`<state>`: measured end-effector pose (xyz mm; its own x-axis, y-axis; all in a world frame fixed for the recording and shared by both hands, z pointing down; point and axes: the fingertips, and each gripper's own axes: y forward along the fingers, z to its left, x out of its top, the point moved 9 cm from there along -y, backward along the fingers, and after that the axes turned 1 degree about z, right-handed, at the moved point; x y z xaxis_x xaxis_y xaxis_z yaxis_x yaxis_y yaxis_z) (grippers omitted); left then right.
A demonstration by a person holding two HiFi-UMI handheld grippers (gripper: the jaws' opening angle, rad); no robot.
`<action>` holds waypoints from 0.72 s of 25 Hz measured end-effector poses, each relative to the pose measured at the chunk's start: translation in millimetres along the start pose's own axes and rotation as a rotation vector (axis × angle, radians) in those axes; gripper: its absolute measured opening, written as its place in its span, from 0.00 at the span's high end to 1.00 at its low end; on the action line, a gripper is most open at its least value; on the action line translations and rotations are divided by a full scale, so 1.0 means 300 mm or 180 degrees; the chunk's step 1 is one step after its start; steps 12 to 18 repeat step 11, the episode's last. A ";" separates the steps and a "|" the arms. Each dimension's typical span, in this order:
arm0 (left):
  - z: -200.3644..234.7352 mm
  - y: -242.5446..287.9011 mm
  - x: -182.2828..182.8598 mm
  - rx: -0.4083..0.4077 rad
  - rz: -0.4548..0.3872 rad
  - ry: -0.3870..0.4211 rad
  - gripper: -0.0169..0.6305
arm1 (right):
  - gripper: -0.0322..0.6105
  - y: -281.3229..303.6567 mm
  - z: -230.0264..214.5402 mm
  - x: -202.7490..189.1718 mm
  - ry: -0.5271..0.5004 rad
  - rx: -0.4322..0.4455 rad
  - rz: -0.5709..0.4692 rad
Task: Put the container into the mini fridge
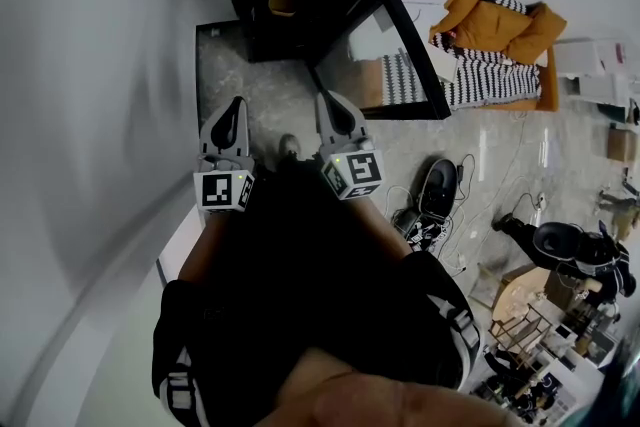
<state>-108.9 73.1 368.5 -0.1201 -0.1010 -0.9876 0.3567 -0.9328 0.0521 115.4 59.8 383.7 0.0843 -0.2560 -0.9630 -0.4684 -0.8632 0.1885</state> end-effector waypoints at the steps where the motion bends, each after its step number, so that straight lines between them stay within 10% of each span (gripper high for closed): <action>1: -0.001 0.001 0.000 -0.0006 0.0001 0.0001 0.97 | 0.95 0.001 0.001 -0.001 -0.0005 -0.0003 0.0003; 18: 0.001 0.012 -0.005 -0.0022 0.0010 0.0001 0.97 | 0.95 0.007 -0.008 -0.004 -0.0008 -0.0042 0.0006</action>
